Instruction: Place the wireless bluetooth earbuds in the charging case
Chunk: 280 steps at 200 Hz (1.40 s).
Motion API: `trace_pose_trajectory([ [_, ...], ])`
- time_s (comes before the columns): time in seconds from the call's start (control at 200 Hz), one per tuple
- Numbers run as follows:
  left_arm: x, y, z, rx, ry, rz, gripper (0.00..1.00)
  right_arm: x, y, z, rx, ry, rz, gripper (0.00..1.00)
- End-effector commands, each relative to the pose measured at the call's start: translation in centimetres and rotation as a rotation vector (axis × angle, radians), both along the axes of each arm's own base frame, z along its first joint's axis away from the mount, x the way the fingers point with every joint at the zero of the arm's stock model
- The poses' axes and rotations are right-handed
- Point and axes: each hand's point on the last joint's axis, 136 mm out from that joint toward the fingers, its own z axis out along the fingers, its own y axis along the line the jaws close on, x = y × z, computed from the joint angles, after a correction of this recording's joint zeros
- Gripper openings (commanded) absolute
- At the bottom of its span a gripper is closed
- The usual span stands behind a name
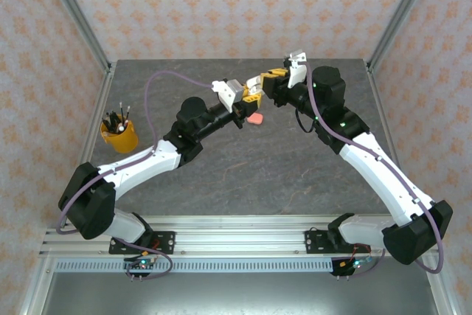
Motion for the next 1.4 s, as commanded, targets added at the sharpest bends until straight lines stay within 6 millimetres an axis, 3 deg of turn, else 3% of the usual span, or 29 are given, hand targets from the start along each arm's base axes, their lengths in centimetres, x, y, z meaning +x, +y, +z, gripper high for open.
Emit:
trace_pose_trajectory([
  [0.0,-0.2,0.3,3.0,-0.048,-0.061,-0.008,0.00,0.3,-0.3,1.0,0.015,-0.042,-0.015,0.24],
  [0.771,-0.1,0.3,3.3,-0.047,-0.065,-0.003,0.00,0.3,-0.3,-0.1,0.005,-0.019,-0.014,0.23],
  [1.001,-0.1,0.2,3.3,-0.047,-0.064,-0.007,0.00,0.0,0.5,-0.8,-0.042,-0.004,0.042,0.23],
  [1.396,0.4,-0.1,2.9,-0.036,-0.058,-0.005,0.00,-0.8,0.8,-0.5,-0.072,-0.021,0.064,0.25],
])
